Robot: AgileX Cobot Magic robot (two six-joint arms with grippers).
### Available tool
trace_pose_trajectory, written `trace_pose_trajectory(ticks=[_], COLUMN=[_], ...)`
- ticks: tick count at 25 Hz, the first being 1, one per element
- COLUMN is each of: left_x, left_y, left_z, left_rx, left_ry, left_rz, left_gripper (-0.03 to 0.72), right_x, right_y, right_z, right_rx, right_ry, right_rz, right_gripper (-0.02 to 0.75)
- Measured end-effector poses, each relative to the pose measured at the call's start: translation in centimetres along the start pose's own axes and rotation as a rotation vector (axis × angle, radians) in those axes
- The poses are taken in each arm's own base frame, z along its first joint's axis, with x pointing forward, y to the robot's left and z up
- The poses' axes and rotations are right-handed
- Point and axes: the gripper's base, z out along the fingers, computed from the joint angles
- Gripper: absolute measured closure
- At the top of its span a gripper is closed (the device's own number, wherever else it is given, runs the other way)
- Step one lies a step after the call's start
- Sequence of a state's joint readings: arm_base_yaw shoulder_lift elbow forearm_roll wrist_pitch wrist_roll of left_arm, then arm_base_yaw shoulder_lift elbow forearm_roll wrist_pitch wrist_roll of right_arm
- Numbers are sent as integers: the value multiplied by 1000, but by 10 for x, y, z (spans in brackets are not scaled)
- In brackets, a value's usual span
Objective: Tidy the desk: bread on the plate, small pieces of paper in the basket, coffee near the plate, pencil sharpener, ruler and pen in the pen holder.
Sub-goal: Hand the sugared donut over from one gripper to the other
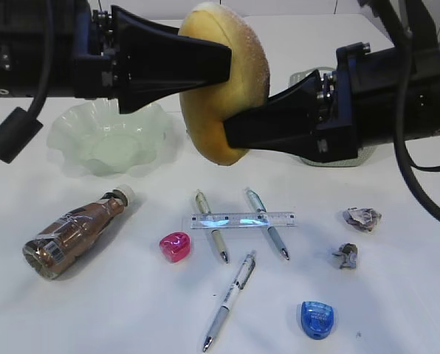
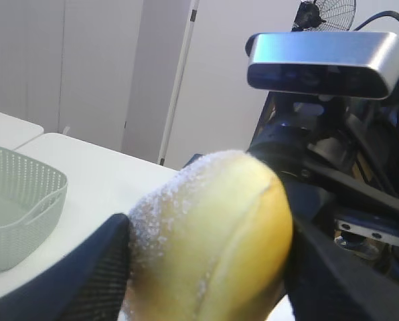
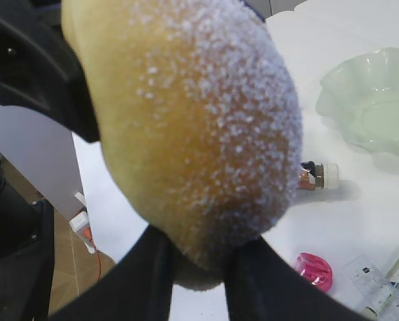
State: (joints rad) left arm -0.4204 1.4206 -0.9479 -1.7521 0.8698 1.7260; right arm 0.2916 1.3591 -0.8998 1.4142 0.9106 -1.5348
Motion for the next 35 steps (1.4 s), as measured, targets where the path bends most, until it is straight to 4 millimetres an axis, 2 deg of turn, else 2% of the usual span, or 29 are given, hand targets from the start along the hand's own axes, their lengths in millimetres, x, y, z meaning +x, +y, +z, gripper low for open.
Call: trace_pose_trajectory(ticks=[5,7,18,22,23,24,25,28,35], left_x=[0,0,0,-1,-1,-2,-2,-2,-2], left_y=[0,0,0,0,1,1,2,2,1], left_z=[1,1,1,1,1,1,1,1,1], left_rx=[1,1,1,-3,-5,-12,-15,-19,-17], left_ry=[2,2,2,-1,-3,-4,-6,-7,-7], left_rz=[-2,-2,-2,-1,-3,-2,-4,-3,-5], left_gripper=[424,473,475,477,477,477,477,477,477], right_x=[0,0,0,0,-1,-1,-1,-1,-1], right_y=[0,0,0,0,-1,-1,-1,-1,-5], right_z=[0,0,0,0,0,0,0,0,-5], right_rx=[1,1,2,5,7,7,10,10,33], right_ry=[0,0,0,-2,-6,-6,-11,-13,-9], right_rz=[0,2,2,7,17,17,28,29,26], right_gripper=[562,562,549,374,301,301,168,118,127])
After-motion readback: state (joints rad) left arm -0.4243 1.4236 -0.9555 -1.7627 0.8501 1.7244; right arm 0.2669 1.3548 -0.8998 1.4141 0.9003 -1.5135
